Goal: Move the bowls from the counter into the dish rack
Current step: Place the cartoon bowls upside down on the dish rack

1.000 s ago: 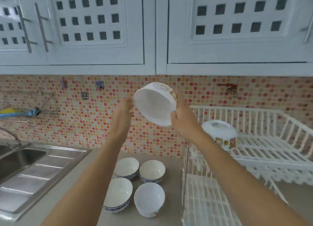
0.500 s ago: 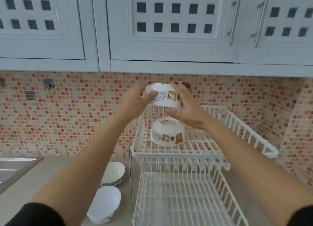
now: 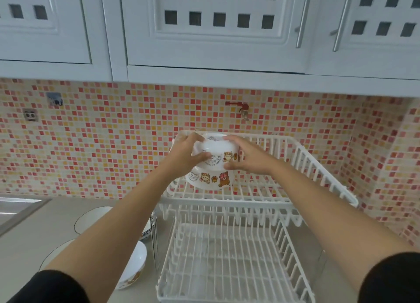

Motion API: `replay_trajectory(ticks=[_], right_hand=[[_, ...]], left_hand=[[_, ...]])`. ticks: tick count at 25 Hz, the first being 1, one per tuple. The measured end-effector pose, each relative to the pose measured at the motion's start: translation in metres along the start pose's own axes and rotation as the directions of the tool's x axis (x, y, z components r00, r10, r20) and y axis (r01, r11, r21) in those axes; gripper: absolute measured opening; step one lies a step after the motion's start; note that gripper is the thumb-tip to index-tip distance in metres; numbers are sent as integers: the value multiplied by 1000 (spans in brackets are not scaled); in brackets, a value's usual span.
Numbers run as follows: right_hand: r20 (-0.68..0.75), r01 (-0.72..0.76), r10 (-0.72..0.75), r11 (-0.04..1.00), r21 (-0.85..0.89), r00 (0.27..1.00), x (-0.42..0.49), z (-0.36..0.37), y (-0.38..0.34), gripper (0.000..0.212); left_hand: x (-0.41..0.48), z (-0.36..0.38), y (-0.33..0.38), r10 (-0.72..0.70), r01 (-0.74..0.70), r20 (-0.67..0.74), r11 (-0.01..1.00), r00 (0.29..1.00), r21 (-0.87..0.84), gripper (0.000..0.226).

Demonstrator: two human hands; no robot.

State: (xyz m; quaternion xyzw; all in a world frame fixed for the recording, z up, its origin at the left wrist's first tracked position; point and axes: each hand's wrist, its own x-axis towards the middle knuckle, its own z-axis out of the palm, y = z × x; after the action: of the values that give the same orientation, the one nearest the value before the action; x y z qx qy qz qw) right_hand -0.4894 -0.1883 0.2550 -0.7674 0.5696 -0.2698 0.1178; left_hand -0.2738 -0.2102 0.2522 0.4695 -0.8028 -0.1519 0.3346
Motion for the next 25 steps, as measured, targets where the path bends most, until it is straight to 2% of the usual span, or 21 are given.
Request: replay_trajectory(ticks=[5, 11, 17, 21, 23, 25], right_hand=[[64, 6, -1, 997, -73, 998, 4, 10, 1, 85], [149, 8, 9, 994, -111, 989, 7, 22, 3, 85], [176, -15, 39, 991, -136, 984, 8, 26, 5, 87], [209, -4, 37, 987, -158, 977, 6, 20, 4, 97], [200, -13, 49, 984, -176, 979, 1, 14, -5, 103], [129, 13, 19, 972, -236, 991, 0, 5, -21, 93]], left_hand=[[-7, 6, 4, -5, -6, 67, 986, 998, 165, 57], [-10, 9, 1, -32, 6, 132, 981, 991, 196, 55], [-10, 13, 2, -45, 14, 147, 978, 988, 209, 55], [-11, 12, 3, -39, 0, 169, 974, 985, 225, 60], [-12, 3, 5, -25, -4, 143, 981, 989, 194, 64], [-10, -16, 8, -4, -4, 46, 984, 999, 179, 63]])
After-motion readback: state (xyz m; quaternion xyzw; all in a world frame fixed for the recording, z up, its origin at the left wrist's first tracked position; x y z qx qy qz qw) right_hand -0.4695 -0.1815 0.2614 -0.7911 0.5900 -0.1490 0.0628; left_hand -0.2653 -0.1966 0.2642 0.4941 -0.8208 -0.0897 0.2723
